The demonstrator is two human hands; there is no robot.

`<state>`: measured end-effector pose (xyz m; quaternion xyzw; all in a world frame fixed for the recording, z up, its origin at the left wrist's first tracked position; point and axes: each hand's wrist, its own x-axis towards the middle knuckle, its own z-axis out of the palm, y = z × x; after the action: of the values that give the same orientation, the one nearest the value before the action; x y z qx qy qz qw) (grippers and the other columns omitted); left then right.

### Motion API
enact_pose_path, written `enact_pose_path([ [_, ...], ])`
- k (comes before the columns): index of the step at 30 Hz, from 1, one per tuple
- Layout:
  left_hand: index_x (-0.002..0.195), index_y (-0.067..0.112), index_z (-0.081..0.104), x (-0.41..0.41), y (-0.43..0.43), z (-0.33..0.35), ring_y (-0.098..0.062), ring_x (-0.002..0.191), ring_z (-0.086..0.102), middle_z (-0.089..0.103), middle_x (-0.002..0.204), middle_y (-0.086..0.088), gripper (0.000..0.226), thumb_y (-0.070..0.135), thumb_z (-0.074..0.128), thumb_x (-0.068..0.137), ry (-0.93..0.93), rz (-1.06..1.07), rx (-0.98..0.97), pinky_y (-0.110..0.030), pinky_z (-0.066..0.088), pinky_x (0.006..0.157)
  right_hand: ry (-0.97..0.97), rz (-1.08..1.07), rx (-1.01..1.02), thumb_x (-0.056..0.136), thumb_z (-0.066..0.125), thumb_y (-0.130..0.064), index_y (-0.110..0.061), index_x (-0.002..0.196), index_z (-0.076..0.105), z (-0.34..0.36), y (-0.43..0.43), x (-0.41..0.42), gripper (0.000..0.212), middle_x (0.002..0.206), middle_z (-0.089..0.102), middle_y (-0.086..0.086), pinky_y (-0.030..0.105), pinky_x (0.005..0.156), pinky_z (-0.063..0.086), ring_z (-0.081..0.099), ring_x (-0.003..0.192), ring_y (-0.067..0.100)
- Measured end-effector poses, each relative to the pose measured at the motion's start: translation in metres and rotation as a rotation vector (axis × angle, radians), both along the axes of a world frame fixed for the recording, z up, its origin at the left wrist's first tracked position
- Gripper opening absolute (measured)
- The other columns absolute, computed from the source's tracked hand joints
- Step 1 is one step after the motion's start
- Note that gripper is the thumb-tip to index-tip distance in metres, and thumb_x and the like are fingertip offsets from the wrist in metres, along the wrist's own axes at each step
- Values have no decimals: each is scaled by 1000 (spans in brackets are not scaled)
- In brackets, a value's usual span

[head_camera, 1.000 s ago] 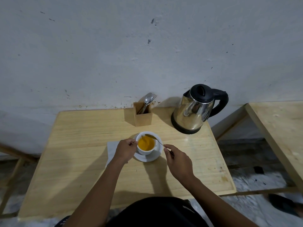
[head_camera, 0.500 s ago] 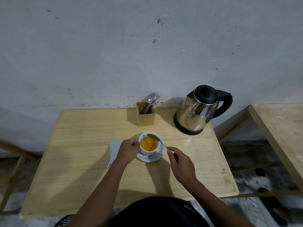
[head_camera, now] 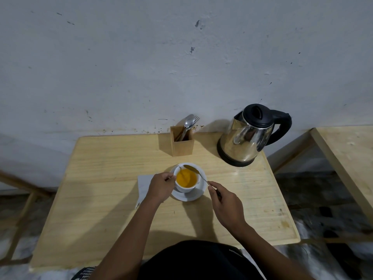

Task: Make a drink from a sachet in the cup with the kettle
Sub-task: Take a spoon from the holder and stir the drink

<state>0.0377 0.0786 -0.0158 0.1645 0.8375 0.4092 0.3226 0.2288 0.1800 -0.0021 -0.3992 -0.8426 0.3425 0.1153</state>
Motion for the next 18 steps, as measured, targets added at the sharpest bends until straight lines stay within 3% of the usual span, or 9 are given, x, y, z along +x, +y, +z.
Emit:
enact_pose_path([
  [4, 110, 8, 69, 1, -1, 0, -18, 91, 61, 71, 104, -8, 26, 22, 55, 93, 7, -2, 5, -28, 44, 75, 66, -95, -70, 98, 53, -36, -29, 109, 71, 2, 3, 2, 23, 76, 72, -8, 31, 66, 52, 65, 73, 7],
  [11, 110, 8, 68, 2, 0, 1, -15, 91, 59, 67, 97, -2, 26, 22, 55, 93, 11, -2, 8, -26, 40, 76, 336, -333, -366, 100, 49, -23, -16, 91, 66, 0, 20, 7, 20, 79, 65, -4, 26, 70, 46, 57, 76, 10],
  [18, 109, 9, 69, 1, 0, 0, -18, 90, 61, 69, 100, -5, 25, 23, 55, 93, -9, 4, 14, -27, 43, 73, 216, -432, -435, 101, 41, -19, -13, 89, 55, -34, 29, 14, 19, 70, 52, 2, 32, 62, 39, 47, 66, 17],
])
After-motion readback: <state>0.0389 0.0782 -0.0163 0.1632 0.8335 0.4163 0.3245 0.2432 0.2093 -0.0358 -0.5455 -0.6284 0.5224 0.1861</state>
